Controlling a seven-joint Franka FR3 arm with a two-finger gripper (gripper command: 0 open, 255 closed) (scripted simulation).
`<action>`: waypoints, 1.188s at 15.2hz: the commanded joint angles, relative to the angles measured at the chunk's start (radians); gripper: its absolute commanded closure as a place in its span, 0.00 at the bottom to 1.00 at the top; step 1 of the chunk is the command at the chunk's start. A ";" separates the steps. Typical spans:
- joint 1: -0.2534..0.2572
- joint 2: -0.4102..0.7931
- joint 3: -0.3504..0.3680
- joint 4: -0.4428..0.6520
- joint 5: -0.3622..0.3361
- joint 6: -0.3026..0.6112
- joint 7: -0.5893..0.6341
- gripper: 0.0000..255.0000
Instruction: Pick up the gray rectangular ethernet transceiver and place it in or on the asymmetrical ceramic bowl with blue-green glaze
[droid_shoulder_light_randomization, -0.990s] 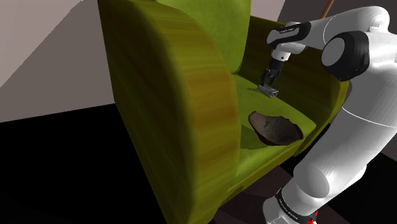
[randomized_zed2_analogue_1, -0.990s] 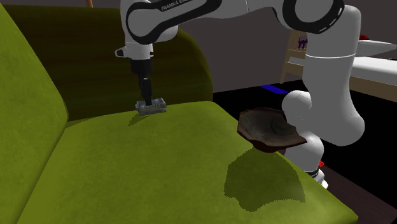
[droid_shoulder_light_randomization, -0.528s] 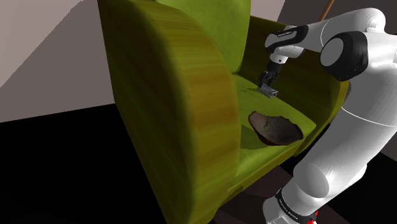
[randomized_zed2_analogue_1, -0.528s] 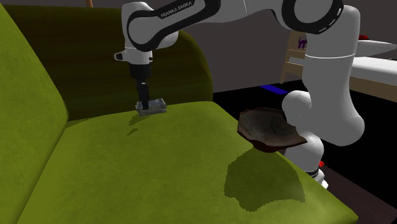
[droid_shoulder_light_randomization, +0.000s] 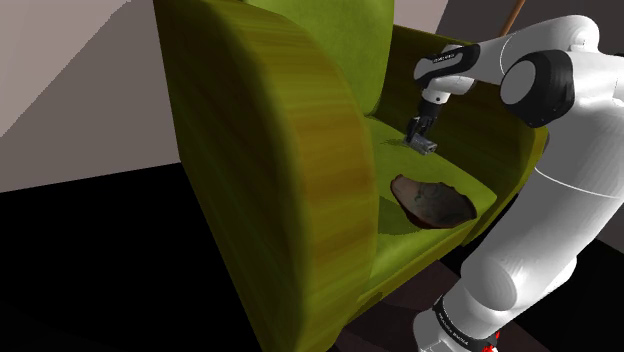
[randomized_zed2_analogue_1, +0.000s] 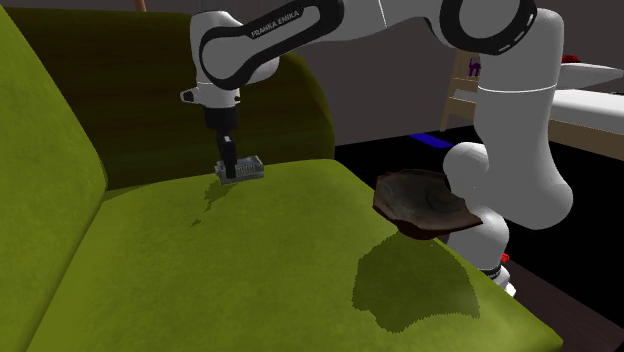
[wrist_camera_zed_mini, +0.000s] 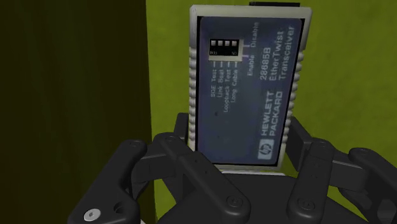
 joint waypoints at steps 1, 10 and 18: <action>-0.006 0.010 -0.007 -0.015 -0.002 -0.003 0.002 1.00; -0.015 0.028 -0.007 0.041 0.005 -0.043 -0.003 1.00; -0.015 0.010 -0.010 0.127 -0.007 -0.145 0.005 1.00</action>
